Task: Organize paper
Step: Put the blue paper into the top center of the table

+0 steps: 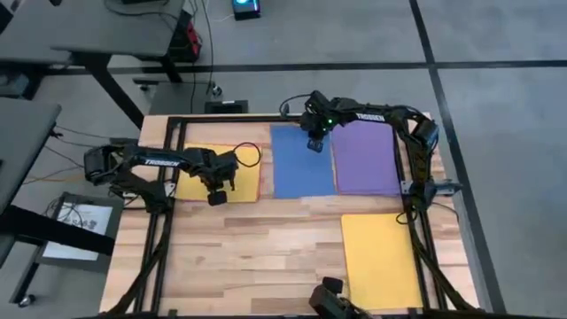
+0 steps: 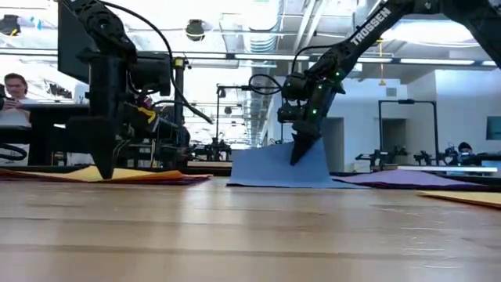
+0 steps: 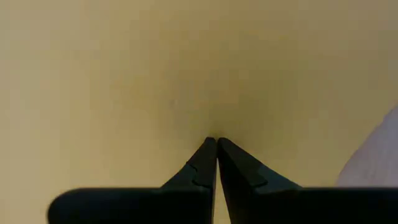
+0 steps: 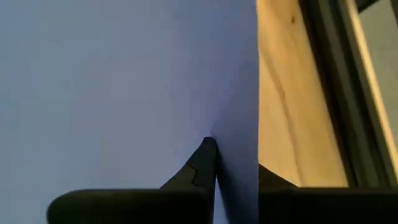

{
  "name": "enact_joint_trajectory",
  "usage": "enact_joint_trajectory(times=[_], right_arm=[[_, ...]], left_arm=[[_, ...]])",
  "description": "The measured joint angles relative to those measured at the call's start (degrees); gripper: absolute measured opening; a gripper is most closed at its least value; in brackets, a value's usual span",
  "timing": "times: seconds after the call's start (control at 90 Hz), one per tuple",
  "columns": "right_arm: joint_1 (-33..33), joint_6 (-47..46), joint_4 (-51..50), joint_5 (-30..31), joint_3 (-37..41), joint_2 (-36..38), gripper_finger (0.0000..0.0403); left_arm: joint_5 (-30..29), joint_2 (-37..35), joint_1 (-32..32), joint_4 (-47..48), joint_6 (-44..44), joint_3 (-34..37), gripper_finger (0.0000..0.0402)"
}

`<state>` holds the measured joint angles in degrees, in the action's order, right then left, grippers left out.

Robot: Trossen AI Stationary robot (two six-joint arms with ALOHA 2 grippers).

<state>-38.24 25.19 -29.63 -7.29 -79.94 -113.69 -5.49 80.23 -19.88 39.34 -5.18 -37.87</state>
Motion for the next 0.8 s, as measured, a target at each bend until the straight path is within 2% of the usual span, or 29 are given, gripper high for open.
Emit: enact_joint_trajectory(times=[0.256,0.356,0.511,0.667,0.8], right_arm=[[0.16,1.25,-0.04,1.77,0.0,0.0,0.0091],[-0.11,1.69,0.04,5.26,-0.01,0.43,0.0113],[-0.25,4.26,-1.39,10.93,-3.08,2.35,0.013],[-0.5,3.35,-4.08,11.19,-7.82,3.41,0.0137],[-0.37,2.61,-4.24,10.1,-7.98,3.15,0.0139]], left_arm=[[0.06,-0.04,0.0,-0.1,0.05,-0.07,0.0001],[0.06,-0.04,0.0,-0.12,0.05,-0.11,0.0001],[0.08,-0.07,0.0,-0.2,-0.24,-0.11,0.0001],[0.08,-0.08,0.0,-0.25,-1.0,-0.13,0.0001],[0.08,-0.11,0.0,-0.25,-1.0,-0.15,0.0001]])
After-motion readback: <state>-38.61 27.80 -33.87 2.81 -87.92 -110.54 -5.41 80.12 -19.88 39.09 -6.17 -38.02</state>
